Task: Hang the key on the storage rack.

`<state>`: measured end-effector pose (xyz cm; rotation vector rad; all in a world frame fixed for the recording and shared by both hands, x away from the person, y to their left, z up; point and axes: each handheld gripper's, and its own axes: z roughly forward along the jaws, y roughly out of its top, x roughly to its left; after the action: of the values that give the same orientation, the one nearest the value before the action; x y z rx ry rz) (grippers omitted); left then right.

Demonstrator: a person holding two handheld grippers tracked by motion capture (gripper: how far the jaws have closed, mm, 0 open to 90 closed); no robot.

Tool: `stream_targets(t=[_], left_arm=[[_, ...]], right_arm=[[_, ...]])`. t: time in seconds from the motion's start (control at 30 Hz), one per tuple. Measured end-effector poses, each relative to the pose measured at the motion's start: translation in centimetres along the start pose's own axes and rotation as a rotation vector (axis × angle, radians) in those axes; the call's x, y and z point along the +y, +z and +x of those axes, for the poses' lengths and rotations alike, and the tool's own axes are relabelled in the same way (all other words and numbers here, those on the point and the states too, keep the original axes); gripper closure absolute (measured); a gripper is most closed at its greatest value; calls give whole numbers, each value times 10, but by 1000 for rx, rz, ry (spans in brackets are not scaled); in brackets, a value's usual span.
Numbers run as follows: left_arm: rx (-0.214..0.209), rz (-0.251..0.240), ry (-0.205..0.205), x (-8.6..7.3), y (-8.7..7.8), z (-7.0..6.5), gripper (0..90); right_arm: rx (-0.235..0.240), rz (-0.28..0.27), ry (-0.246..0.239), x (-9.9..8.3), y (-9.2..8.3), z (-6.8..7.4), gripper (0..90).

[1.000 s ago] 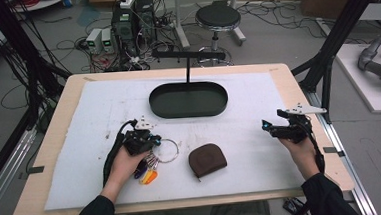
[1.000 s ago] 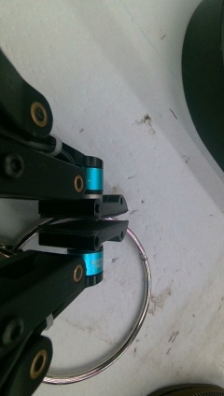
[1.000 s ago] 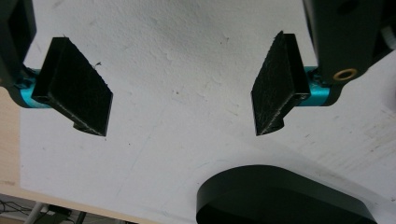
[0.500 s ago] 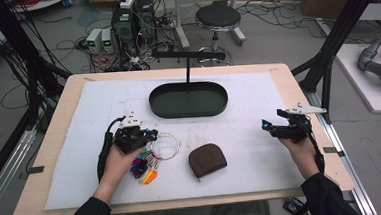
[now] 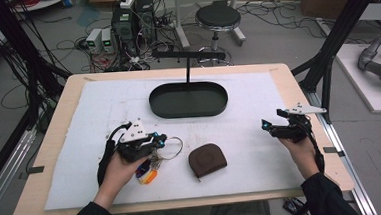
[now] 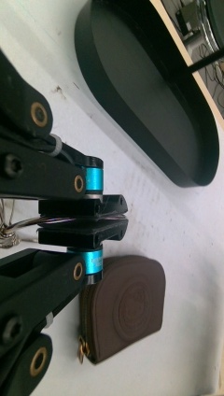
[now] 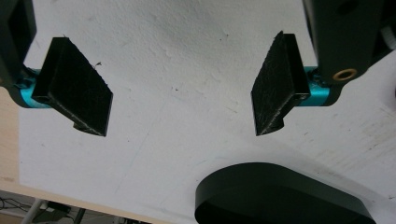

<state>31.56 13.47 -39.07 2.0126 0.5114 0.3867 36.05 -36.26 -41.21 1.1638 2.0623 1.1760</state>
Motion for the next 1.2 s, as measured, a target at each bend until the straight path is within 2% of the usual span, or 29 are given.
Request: stream_targets(t=[0.2, 0.33, 0.47, 0.67, 1.1, 1.2], left_arm=[[-31, 3, -12, -2, 0, 1, 857], [-30, 22, -6, -3, 1, 1, 842], [-49, 34, -17, -4, 3, 2, 833], [-55, 50, -20, -6, 3, 4, 834], [-83, 57, -32, -9, 3, 6, 862], [-94, 47, -49, -9, 3, 7, 863]], right_arm=[[2, -1, -4, 0, 1, 0, 212], [3, 2, 2, 0, 2, 0, 212], [5, 2, 1, 0, 2, -1, 212], [6, 3, 0, 0, 2, -1, 212], [7, 1, 0, 0, 2, 0, 212], [7, 0, 0, 0, 1, -1, 212]])
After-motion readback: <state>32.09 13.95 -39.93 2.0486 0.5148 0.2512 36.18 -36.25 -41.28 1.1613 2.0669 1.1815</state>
